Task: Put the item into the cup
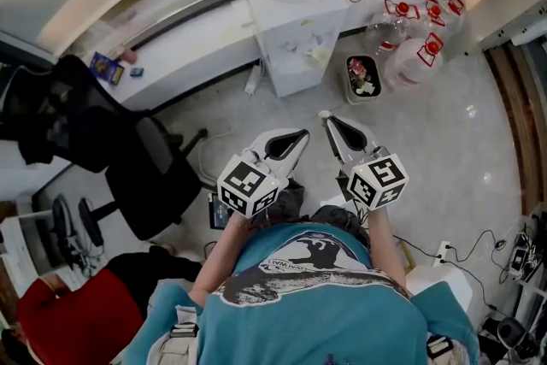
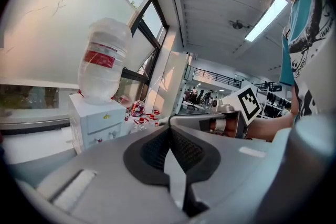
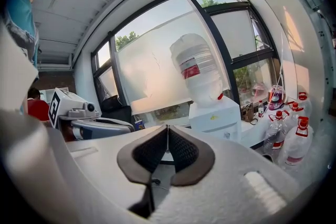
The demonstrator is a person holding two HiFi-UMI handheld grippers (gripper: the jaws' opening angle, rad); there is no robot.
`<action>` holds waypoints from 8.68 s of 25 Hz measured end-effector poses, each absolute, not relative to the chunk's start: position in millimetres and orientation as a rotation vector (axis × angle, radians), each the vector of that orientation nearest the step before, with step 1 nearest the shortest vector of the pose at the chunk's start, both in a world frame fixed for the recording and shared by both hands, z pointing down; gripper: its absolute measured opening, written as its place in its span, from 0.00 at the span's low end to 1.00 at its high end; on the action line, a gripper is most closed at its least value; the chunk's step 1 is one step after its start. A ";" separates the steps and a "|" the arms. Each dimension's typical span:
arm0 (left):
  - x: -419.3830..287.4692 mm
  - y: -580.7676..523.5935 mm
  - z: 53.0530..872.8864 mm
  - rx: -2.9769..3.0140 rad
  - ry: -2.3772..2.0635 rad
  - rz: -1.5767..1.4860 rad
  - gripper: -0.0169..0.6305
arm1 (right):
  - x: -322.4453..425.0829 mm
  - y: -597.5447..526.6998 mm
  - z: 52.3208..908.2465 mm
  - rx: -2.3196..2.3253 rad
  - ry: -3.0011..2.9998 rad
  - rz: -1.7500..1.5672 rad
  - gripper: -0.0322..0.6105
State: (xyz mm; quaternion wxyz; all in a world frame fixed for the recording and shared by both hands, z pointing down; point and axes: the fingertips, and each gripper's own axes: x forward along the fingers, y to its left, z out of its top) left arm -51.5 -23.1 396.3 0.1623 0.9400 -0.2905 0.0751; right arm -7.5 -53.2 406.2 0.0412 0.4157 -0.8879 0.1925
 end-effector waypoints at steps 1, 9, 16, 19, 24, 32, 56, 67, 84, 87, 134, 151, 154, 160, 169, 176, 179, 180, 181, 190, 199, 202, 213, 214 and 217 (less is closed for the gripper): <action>-54.3 -26.0 396.5 2.684 -0.825 0.217 0.04 | -10.6 -56.0 406.0 1.273 -2.716 0.588 0.06; -61.0 -34.7 403.0 2.665 -0.796 0.217 0.04 | -21.1 -56.0 413.3 1.270 -2.679 0.620 0.06; -58.9 -42.5 416.1 2.631 -0.805 0.243 0.04 | -9.2 -68.8 428.7 1.272 -2.647 0.661 0.06; -54.6 -51.1 420.5 2.611 -0.832 0.246 0.04 | 0.4 -79.9 436.3 1.256 -2.640 0.682 0.06; -39.3 -74.6 426.0 2.594 -0.864 0.239 0.04 | 15.8 -110.2 445.3 1.231 -2.649 0.694 0.06; -10.4 -128.4 434.4 2.549 -0.920 0.239 0.04 | 38.4 -170.0 468.3 1.122 -2.644 0.729 0.06; -3.2 -208.1 512.4 2.309 -1.144 0.240 0.04 | 50.2 -305.1 640.8 0.840 -2.475 0.634 0.06; -16.4 -214.4 562.3 2.223 -1.204 0.265 0.04 | 53.4 -358.8 721.8 0.812 -2.371 0.592 0.06; -4.5 -210.3 593.3 2.230 -1.162 0.337 0.04 | 42.6 -404.9 792.6 0.835 -2.296 0.575 0.08; -1.4 -212.7 592.4 2.245 -1.152 0.340 0.04 | 43.7 -404.3 799.6 0.803 -2.279 0.561 0.15; -86.0 -118.1 468.4 2.462 -1.160 0.360 0.04 | -24.0 -192.5 488.8 0.780 -2.707 0.617 0.16; -125.8 -38.1 433.0 2.550 -1.054 0.297 0.04 | -52.9 -84.2 435.2 0.983 -2.731 0.584 0.16; -123.3 -24.3 438.9 2.561 -1.004 0.294 0.04 | -57.7 -67.1 436.3 0.996 -2.719 0.585 0.16; -114.1 -6.5 440.8 2.568 -0.955 0.276 0.04 | -61.0 -46.9 435.3 0.990 -2.702 0.560 0.16; -100.4 -2.2 432.5 2.569 -0.964 0.243 0.04 | -53.3 -30.3 429.1 0.944 -2.708 0.554 0.16; -85.5 7.8 424.9 2.546 -1.024 0.223 0.04 | -38.4 -9.7 427.0 0.896 -2.725 0.573 0.16; -73.0 18.4 422.4 2.533 -1.045 0.215 0.04 | -27.6 1.4 427.6 0.870 -2.737 0.583 0.16; -68.5 22.5 422.0 2.529 -1.051 0.218 0.04 | -24.0 4.6 428.0 0.860 -2.740 0.584 0.16; -64.2 26.7 421.7 2.525 -1.058 0.223 0.04 | -20.7 7.3 428.1 0.849 -2.745 0.584 0.16; -38.0 55.8 420.6 2.482 -1.153 0.244 0.04 | 0.8 22.8 420.8 0.757 -2.816 0.546 0.12; -13.1 61.6 407.8 2.499 -1.229 0.218 0.04 | 19.5 34.5 409.2 0.699 -2.874 0.484 0.04; -6.0 64.4 406.7 2.513 -1.219 0.227 0.04 | 22.9 36.8 407.3 0.699 -2.884 0.472 0.04; 11.1 65.6 401.4 2.554 -1.178 0.236 0.04 | 37.2 33.4 398.0 0.756 -2.910 0.453 0.04; 12.3 66.2 401.4 2.557 -1.174 0.237 0.04 | 38.2 33.5 397.8 0.759 -2.910 0.454 0.04; 15.2 67.9 401.4 2.566 -1.165 0.241 0.04 | 40.1 33.6 397.4 0.764 -2.911 0.446 0.05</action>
